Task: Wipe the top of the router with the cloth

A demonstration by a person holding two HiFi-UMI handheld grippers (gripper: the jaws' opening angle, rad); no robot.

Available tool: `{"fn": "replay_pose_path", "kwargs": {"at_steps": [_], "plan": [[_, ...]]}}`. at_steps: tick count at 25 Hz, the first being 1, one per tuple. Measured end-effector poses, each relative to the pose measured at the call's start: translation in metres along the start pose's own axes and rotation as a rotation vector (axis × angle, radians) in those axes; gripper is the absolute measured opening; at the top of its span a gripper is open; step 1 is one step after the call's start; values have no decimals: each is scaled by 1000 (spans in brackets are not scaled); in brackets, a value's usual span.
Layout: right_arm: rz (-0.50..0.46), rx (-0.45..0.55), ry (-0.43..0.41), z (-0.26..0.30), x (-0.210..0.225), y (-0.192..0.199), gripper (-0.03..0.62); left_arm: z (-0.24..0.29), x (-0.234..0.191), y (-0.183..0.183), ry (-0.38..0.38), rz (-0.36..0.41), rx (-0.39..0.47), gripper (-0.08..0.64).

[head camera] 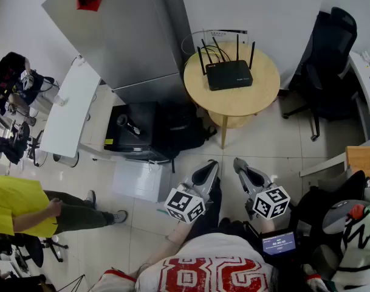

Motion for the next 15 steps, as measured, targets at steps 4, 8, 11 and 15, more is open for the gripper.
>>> {"fn": "replay_pose_path", "kwargs": {"at_steps": [4,8,11,15], "plan": [[-2,11,20,58,38,-30,35,52,-62,-13,7,-13,0,0],[-30,34,52,134,83,-84,35,118,-128,-48,40,4,5,0],[-69,71,86,148,58,-88,35,92,-133,-64,97,42,12,0],[-113,71,137,115,-32,-20,35,-22,-93,-31,197,97,-36,0]]}}
Point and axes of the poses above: the fingertips, and each gripper's own axes: z forward along the fingers, x to its right, y out of its underside, the point moved 1 cm from there along -z, backward along the fingers, and after that the axes turned 1 degree about -z, right-handed, at the moved point
